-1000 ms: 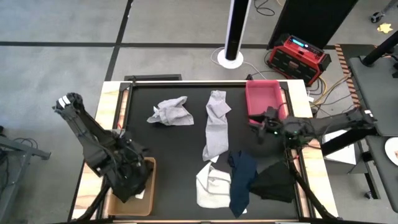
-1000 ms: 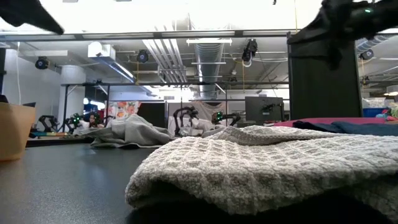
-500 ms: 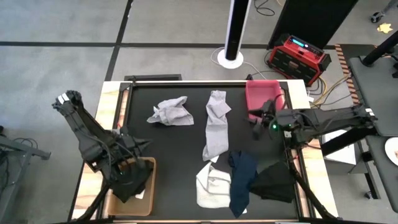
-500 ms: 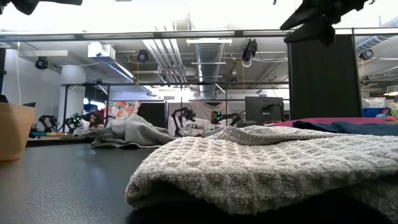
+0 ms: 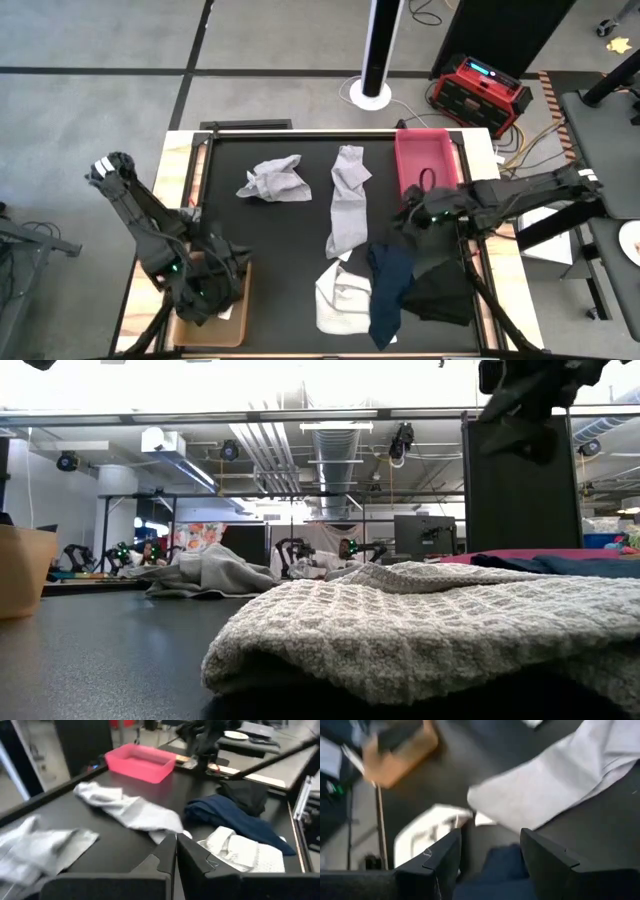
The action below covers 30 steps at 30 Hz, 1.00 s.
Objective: Sort towels by color in basket
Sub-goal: Put the right gray microfiber towel into the pink bin
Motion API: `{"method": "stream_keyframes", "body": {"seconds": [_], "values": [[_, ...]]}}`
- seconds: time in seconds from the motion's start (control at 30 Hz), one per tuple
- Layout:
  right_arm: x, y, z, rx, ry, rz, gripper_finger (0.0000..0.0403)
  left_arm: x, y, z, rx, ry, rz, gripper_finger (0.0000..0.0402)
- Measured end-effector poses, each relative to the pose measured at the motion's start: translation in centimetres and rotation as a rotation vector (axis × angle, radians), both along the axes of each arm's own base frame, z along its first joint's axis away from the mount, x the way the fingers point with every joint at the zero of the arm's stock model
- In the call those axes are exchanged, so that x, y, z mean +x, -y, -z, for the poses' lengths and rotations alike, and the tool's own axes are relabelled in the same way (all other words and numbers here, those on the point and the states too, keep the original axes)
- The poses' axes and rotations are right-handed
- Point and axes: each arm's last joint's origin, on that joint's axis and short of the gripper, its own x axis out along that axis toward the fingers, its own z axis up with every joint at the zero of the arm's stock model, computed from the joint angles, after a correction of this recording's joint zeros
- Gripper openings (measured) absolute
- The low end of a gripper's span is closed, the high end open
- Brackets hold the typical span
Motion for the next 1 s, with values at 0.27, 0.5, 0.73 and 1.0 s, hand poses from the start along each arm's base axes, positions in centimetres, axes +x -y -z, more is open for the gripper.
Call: {"method": "stream_keyframes", "body": {"seconds": [0.27,0.5,0.73,1.0], "values": [[2.2,-1.1,2.5,-0.198,-0.105,-0.208,0.0196,2.4,1.7,2.2,0.084,-0.079,0.023,0.0000],[3.8,-1.2,3.6,-0.283,-0.119,-0.209,0.0196,4.8,3.2,5.7,0.030,-0.201,0.085,0.0000],[6.2,-0.7,3.7,-0.338,-0.088,-0.207,0.0196,8.1,2.0,6.0,0.088,-0.278,0.206,0.0000],[8.5,1.3,2.6,-0.459,-0.119,-0.051,0.0197,10.8,-2.8,4.4,0.205,-0.350,0.342,0.0000]]}}
